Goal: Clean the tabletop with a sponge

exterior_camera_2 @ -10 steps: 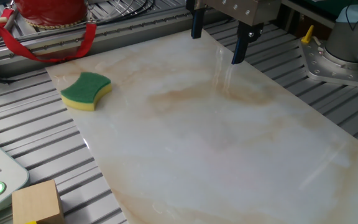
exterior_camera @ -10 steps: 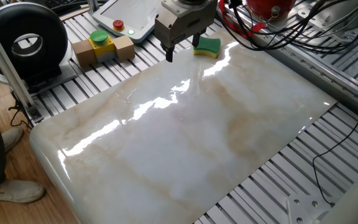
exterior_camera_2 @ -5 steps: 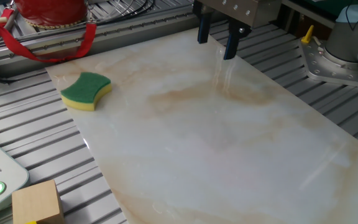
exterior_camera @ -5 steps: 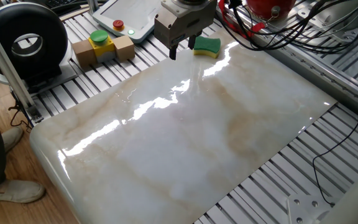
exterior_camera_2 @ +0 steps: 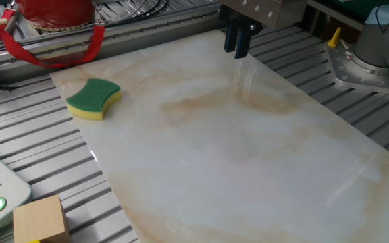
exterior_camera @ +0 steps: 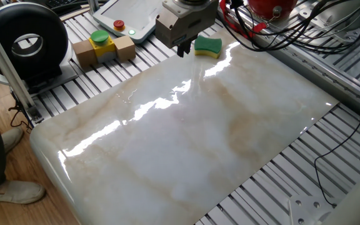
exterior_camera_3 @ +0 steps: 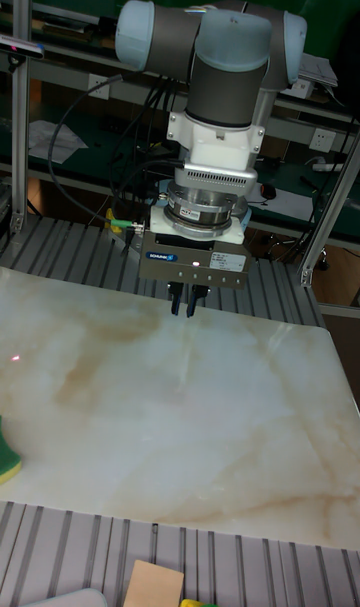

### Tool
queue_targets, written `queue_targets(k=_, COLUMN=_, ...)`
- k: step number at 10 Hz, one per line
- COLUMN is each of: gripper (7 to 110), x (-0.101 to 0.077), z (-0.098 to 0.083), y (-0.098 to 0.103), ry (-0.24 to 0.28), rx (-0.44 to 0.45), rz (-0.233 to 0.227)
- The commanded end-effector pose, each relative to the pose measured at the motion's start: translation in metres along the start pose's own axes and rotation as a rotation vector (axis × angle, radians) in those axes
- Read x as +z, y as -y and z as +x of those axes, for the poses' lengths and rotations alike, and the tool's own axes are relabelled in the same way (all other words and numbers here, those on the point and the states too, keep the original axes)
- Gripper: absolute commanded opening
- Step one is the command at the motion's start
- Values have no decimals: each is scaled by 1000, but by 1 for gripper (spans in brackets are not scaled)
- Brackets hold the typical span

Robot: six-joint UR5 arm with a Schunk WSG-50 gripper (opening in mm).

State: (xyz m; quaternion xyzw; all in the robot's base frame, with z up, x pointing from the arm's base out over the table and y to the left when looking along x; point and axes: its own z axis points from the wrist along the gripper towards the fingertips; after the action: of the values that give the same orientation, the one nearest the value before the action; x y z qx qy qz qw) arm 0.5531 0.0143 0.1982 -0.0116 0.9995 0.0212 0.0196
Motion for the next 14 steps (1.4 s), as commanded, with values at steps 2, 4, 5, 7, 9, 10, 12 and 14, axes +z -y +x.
queue_targets(k=2, gripper=7, x=-1, z=1, y=-3, ry=-2, rx=-1, rz=-12)
queue_targets(k=4, gripper=7, x=-2, z=3, y=-3, ry=-10, rx=-9, rz=-12)
queue_targets(k=5, gripper=7, x=-2, z=3, y=-3, ry=-13, rx=-10, rz=-12)
queue_targets(k=7, gripper=7, x=-2, z=7, y=-2, ry=-29, rx=-9, rz=-6)
queue_targets(k=9, gripper=7, x=-2, z=14, y=3, ry=-55, rx=-9, rz=17)
queue_targets(k=10, gripper=7, x=-2, z=16, y=4, ry=-65, rx=-4, rz=22)
queue_targets(k=12, gripper=7, x=-2, z=18, y=7, ry=-71, rx=-6, rz=32)
queue_targets(k=14, gripper=7, x=-2, z=20, y=7, ry=-79, rx=-3, rz=32)
